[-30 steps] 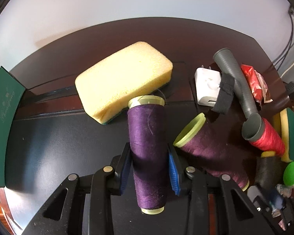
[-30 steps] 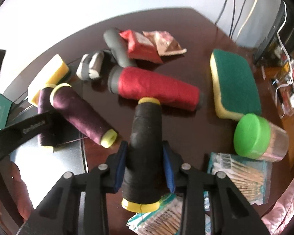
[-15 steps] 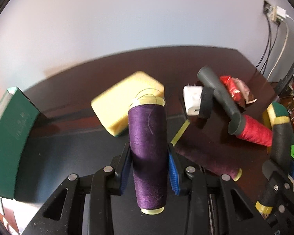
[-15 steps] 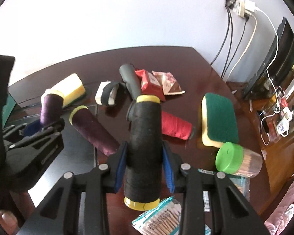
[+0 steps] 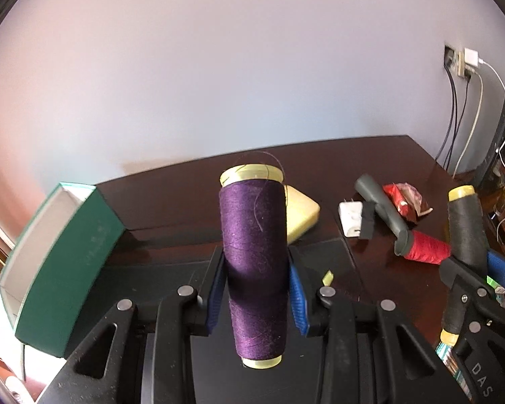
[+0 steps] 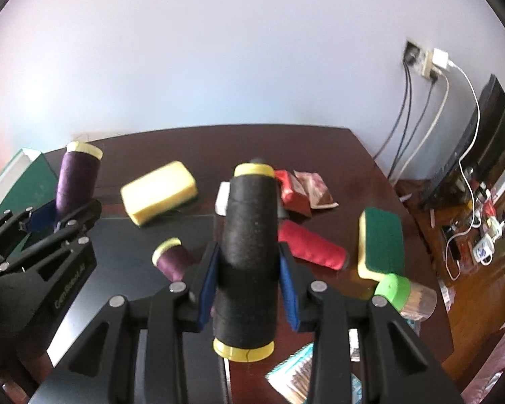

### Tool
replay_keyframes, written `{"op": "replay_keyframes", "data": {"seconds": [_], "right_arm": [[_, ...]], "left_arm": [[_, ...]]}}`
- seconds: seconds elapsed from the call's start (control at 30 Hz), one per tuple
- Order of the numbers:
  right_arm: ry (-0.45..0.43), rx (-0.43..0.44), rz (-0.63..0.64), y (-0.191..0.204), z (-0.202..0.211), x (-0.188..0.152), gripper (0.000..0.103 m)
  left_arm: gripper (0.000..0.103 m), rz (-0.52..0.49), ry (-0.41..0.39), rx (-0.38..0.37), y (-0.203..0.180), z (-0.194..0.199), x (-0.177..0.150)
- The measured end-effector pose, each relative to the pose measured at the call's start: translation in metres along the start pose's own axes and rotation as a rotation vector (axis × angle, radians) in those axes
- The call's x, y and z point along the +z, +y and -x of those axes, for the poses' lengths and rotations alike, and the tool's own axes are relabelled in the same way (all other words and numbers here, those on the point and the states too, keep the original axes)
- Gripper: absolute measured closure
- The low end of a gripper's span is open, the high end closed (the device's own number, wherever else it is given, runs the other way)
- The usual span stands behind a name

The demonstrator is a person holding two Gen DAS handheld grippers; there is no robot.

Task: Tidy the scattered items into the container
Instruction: 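Carry the purple and black spools with both tools over the green box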

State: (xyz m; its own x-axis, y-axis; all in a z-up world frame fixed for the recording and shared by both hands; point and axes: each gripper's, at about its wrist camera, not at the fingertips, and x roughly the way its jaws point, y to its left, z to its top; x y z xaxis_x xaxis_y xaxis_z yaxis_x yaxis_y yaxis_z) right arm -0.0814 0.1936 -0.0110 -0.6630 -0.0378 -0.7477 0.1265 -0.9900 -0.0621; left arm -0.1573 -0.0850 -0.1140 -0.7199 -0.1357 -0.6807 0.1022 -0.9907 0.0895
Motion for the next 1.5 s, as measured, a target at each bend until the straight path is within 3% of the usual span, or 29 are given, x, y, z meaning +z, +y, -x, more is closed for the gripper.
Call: {"op": "replay_keyframes", "data": {"seconds": [0.07, 0.13, 0.2, 0.3, 0.6, 0.9, 1.07, 1.2, 1.37, 1.5], "right_arm": [[-0.008, 0.005, 0.007, 0.006, 0.005, 0.001, 0.069], [-0.016, 0.008, 0.011, 0.012, 0.009, 0.001, 0.069], [-0.022, 0.013, 0.013, 0.015, 0.012, 0.001, 0.069], [-0.023, 0.054, 0.007, 0.017, 0.014, 0.001, 0.069], [-0.02, 0.189, -0.031, 0.04, -0.011, -0.009, 0.069], [-0.031, 0.327, -0.069, 0.082, -0.05, -0.009, 0.069], [-0.051, 0.376, 0.028, 0.121, -0.032, 0.021, 0.069], [-0.068, 0.42, 0.108, 0.163, -0.017, 0.045, 0.069], [-0.026, 0.539, 0.186, 0.231, -0.014, 0.073, 0.069], [0.012, 0.599, 0.249, 0.291, -0.016, 0.092, 0.069]], "left_arm": [[0.066, 0.005, -0.007, 0.001, 0.01, 0.002, 0.0], [0.066, 0.009, -0.012, 0.003, -0.008, 0.034, -0.002], [0.066, 0.015, -0.015, 0.001, -0.005, 0.041, -0.001], [0.066, 0.029, -0.008, -0.008, -0.037, 0.086, -0.011], [0.066, 0.125, 0.011, 0.026, 0.013, 0.057, -0.04], [0.066, 0.132, -0.085, 0.031, 0.047, 0.109, -0.044], [0.066, 0.168, -0.093, 0.015, 0.091, 0.132, -0.031], [0.066, 0.201, -0.108, 0.055, 0.125, 0.151, -0.026], [0.066, 0.272, -0.066, 0.098, 0.19, 0.157, -0.02], [0.066, 0.344, -0.041, 0.18, 0.245, 0.163, -0.014]]}}
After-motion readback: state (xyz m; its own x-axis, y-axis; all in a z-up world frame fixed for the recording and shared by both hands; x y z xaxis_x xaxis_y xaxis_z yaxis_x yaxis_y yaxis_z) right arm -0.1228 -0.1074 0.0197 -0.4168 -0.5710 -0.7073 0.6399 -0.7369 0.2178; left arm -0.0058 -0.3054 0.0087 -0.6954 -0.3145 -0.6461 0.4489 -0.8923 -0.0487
